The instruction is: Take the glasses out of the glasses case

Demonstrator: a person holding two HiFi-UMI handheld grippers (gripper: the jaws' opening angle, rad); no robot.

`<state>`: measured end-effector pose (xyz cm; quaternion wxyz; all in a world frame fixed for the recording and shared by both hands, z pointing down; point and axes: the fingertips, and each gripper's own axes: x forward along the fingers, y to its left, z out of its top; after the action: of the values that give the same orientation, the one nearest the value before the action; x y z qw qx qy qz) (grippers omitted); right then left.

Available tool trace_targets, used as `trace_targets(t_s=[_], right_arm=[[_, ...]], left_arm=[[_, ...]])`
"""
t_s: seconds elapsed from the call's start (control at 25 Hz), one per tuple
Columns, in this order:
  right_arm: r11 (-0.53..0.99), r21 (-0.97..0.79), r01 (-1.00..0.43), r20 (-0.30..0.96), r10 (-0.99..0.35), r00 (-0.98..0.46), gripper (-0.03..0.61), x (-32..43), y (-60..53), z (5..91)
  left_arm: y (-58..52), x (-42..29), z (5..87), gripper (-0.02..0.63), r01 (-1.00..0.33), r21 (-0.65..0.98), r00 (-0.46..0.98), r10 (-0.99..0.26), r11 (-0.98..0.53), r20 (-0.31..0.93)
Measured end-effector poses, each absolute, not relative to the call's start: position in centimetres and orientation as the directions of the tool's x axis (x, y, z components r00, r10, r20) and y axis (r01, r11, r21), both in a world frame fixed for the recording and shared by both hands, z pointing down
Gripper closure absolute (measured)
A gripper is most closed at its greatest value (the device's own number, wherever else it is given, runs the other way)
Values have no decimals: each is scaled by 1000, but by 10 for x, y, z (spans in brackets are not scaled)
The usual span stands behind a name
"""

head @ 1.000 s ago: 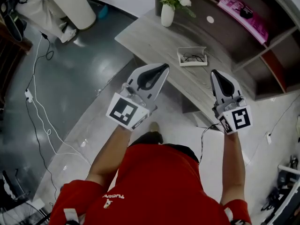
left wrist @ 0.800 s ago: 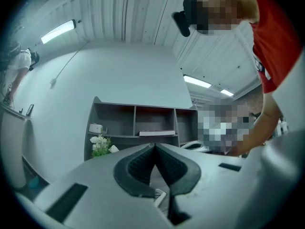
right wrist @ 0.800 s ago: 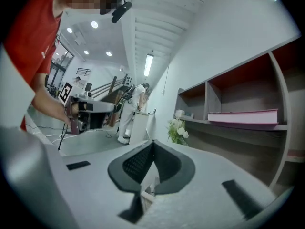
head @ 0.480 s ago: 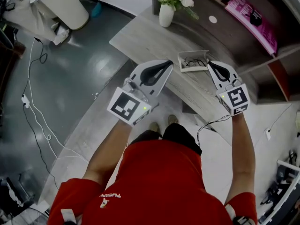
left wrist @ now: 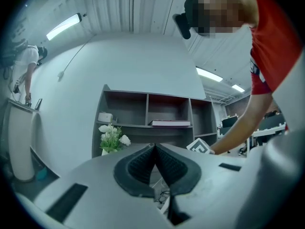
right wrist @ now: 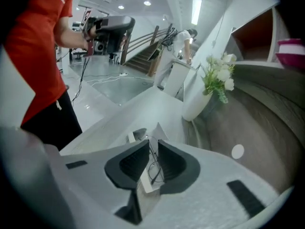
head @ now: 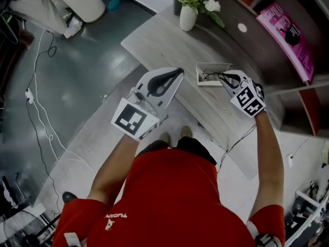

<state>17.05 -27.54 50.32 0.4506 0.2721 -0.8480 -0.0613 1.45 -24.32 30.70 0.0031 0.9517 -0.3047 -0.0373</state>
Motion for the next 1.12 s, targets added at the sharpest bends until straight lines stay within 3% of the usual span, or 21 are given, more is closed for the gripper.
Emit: trace_targets(t_s=[0.24, 0.64, 1.12], right_arm=[[919, 307, -247, 833, -385, -398, 489, 177, -288, 540], [959, 258, -118, 885, -283, -369, 449, 174, -301, 574], [982, 186, -21, 948, -185, -259, 478, 172, -303, 602]], left_arm=[[-250, 16, 319, 603, -638, 25, 769, -638, -770, -22], [-254, 21, 339, 603, -683, 10, 729, -680, -731, 71], [-247, 11, 356, 603, -713, 34, 698, -707, -700, 113]])
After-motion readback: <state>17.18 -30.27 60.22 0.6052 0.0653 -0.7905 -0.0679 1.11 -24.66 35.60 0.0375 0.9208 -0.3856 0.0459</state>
